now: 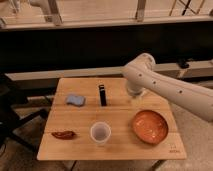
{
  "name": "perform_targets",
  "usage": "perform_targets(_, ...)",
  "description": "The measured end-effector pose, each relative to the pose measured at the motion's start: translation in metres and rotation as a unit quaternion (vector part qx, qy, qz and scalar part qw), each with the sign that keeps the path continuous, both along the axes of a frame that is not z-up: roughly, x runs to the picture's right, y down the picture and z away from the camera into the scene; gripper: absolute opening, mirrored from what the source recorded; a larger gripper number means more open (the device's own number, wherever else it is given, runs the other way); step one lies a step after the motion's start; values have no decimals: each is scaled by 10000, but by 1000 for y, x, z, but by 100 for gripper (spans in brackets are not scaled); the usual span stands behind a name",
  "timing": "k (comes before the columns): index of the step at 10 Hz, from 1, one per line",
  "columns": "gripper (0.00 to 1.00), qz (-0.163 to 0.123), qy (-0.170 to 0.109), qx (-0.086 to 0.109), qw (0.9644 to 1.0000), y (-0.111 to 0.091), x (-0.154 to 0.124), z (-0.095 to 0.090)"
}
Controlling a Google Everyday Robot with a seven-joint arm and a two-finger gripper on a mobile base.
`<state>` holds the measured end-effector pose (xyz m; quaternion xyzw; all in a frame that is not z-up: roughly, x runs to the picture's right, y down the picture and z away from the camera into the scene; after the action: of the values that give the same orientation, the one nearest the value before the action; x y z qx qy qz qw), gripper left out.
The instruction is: Knock the eraser over
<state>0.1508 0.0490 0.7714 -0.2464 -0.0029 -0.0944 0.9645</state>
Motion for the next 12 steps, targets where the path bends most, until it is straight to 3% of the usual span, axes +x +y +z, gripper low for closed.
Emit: perform_targets(12,80,-170,-144,-17,9997,-8,-14,24)
